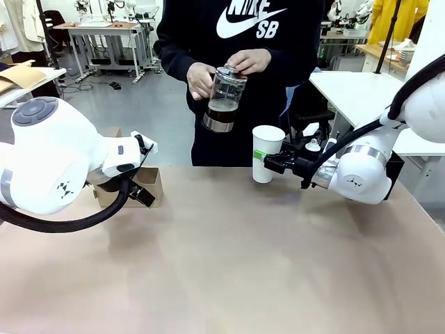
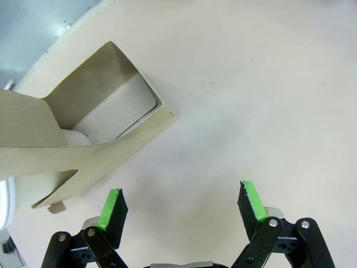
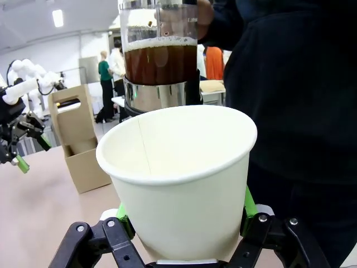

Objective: Pour a drink into a cup and package it in a carrier.
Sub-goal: Pick up the 600 ml Paper Cup and place it in the middle top area of the table, then when a person places the Paper Cup Lid on the 600 ml Paper Cup , lift the 600 ml Paper Cup.

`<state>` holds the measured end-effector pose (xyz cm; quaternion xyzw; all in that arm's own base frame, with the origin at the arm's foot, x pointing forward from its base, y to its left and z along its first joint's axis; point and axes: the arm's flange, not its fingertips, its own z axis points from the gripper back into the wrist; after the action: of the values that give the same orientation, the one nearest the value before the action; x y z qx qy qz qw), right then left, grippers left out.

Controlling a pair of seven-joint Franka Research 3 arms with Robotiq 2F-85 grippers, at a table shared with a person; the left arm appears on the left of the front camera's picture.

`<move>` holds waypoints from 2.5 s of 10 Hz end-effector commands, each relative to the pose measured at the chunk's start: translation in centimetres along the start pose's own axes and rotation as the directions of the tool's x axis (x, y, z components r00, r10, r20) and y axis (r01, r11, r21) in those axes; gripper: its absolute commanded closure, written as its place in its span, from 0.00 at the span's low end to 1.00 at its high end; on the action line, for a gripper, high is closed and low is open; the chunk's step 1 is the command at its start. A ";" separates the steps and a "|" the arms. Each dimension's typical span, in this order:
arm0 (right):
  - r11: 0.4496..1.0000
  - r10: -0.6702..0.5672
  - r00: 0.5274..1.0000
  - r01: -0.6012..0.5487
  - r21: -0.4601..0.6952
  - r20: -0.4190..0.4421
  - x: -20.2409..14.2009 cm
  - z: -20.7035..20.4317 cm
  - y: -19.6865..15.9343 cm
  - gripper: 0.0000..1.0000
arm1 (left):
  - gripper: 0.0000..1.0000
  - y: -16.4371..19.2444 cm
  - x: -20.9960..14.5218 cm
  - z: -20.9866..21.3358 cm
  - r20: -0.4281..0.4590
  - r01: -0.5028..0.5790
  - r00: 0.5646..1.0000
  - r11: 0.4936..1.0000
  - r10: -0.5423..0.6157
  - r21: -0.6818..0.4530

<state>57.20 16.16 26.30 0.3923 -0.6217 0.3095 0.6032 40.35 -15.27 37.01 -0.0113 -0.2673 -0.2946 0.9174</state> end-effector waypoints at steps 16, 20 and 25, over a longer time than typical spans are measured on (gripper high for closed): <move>1.000 -0.002 1.000 0.002 -0.009 0.005 0.2 0.0 0.0 0.19 | 0.00 0.0 0.0 0.0 0.001 -0.002 1.000 1.000 0.002 -0.002; 1.000 -0.002 1.000 0.002 -0.009 0.005 0.2 0.0 0.0 0.19 | 0.00 0.0 0.0 0.0 0.001 -0.002 1.000 1.000 0.002 -0.002; 1.000 -0.002 1.000 0.002 -0.009 0.005 0.2 0.0 0.0 0.19 | 0.00 0.0 0.0 0.0 0.001 -0.002 1.000 1.000 0.002 -0.002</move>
<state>57.24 16.00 26.28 0.3910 -0.6220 0.3091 0.6039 40.35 -15.27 37.01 -0.0113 -0.2673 -0.2946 0.9174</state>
